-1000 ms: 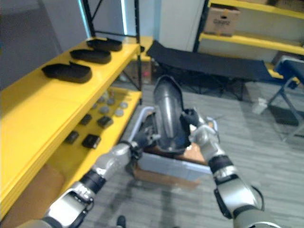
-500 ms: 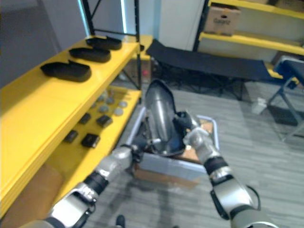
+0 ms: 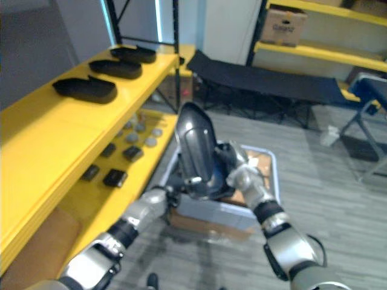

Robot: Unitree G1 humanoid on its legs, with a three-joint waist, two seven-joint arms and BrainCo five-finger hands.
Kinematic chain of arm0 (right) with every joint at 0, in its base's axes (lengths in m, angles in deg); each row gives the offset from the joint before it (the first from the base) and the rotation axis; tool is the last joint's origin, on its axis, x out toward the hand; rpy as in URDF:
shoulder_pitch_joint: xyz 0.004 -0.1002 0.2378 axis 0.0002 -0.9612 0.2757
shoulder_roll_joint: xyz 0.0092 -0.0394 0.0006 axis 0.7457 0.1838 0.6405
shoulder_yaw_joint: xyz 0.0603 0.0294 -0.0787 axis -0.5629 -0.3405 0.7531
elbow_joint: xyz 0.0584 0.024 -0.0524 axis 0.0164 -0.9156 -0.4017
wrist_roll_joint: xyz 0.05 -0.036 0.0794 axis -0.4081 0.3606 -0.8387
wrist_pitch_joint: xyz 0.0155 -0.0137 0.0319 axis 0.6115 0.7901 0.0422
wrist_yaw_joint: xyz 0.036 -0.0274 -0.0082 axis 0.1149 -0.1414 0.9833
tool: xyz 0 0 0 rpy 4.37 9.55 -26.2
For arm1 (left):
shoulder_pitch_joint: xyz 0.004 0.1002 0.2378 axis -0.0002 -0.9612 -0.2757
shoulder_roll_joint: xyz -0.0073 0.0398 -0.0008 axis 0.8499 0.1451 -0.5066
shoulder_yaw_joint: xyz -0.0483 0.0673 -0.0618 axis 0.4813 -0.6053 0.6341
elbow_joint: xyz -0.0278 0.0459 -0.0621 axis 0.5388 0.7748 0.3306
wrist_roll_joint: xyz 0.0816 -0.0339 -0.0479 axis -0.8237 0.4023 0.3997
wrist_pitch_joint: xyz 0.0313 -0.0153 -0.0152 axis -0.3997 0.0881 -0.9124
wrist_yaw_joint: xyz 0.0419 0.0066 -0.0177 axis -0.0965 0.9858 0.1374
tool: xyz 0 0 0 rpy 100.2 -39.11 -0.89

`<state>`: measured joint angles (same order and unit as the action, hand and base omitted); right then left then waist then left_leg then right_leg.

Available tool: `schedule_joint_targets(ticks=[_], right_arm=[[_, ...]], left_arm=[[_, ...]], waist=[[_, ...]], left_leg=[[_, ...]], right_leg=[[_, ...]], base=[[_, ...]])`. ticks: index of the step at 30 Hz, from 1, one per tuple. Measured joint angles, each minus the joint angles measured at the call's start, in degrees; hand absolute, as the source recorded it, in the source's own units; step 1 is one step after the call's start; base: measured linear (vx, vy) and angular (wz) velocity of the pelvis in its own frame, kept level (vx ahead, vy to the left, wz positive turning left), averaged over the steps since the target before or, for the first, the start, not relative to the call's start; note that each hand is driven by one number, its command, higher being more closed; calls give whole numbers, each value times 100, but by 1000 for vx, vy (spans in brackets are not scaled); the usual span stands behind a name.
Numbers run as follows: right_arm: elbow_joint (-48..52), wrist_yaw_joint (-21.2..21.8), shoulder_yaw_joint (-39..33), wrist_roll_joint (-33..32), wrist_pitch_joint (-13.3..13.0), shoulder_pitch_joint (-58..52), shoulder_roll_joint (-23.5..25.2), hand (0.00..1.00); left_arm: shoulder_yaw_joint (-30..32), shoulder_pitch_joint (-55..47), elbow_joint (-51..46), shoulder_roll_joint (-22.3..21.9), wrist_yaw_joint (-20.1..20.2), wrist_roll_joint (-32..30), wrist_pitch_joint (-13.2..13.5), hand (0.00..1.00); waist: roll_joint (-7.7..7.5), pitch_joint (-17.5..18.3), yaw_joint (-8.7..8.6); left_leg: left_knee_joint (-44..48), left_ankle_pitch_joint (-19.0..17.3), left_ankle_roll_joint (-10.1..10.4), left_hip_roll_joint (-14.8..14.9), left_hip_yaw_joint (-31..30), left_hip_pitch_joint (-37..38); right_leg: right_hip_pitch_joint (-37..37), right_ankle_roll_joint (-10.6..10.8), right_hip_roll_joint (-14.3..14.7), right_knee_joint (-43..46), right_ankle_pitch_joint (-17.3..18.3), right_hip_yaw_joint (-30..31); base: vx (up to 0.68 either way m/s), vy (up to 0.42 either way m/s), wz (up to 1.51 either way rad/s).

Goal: Walk over and take plastic housings, then place them on the shelf

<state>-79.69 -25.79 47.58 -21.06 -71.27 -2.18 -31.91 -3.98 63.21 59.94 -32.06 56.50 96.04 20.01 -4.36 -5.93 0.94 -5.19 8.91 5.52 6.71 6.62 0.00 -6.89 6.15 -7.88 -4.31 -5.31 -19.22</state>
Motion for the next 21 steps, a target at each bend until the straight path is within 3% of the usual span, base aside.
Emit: schedule_joint_targets(ticks=[4,21], right_arm=[[31,-239,6,-228,-83,-117,89,100],[949,-870,-39,-727,-80,-479,247,100]], left_arm=[[4,-1,0,2,-99,4,265,100],[-2,-10,-217,-174,-1366,-187,1020,100]], waist=[[0,0,9],[28,-17,-14]], left_leg=[[0,-1,1,-3,-2,2],[2,-36,29,18,50,17]], right_leg=[[-10,-4,-1,1,11,-13],[15,-32,18,0,32,45]], base=[[3,-1,2],[0,0,0]])
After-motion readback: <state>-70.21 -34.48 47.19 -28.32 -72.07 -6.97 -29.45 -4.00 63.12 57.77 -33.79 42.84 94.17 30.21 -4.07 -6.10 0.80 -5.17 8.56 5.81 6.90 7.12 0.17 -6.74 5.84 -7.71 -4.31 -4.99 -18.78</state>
